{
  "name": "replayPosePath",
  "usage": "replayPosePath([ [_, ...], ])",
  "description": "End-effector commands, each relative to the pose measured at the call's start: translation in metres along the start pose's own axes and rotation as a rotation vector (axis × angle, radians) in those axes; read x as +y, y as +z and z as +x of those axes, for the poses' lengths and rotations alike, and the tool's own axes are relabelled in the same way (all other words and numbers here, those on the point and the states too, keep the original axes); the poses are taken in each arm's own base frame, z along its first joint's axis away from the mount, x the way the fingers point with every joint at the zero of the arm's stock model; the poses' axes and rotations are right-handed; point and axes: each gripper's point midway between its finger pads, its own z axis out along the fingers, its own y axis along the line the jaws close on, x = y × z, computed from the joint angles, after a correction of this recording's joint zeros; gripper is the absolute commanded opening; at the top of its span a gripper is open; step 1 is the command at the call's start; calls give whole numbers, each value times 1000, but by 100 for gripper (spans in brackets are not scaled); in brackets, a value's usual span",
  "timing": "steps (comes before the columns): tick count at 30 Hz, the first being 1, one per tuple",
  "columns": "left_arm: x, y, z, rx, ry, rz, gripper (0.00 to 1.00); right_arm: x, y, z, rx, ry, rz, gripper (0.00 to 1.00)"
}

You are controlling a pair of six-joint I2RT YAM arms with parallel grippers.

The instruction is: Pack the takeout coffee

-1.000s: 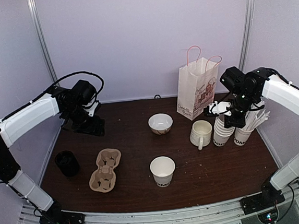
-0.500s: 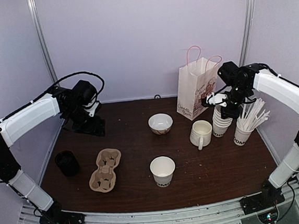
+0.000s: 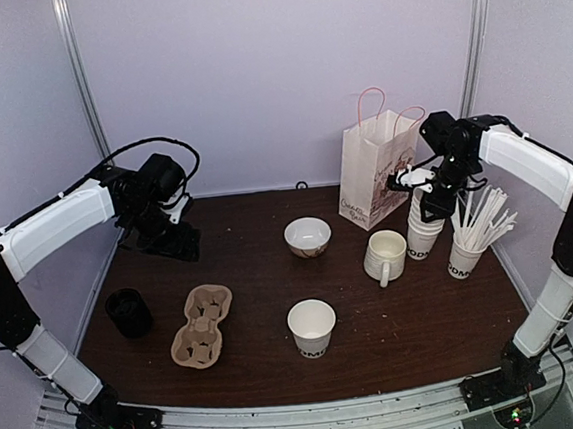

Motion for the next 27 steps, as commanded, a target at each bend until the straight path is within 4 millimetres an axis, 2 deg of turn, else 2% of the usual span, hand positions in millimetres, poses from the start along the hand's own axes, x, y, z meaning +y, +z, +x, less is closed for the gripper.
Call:
replayPosePath([
  [1,7,-3,-1,-7,15,-37,78,-8,-24,-11,-62,31,29,39],
  [4,21,-15,7,21,9,-110,79,-7,-51,-20,-106,38,25,46],
  [9,54,-49,35,101,-65,-272,76,0,-108,-32,-206,43,48,49],
  [12,63,-60,58,157,-86,-293,70,18,-123,-41,-290,19,24,49],
  [16,61,-50,87,253,-128,-225,63,60,-107,-54,-371,-22,-143,48],
  [20,53,-31,103,336,-165,-151,59,104,-93,-70,-423,-47,-335,46],
  [23,57,-23,111,384,-159,-171,58,128,-79,-77,-417,-73,-387,44],
  [27,63,-13,118,425,-149,-185,59,149,-65,-80,-390,-97,-416,42],
])
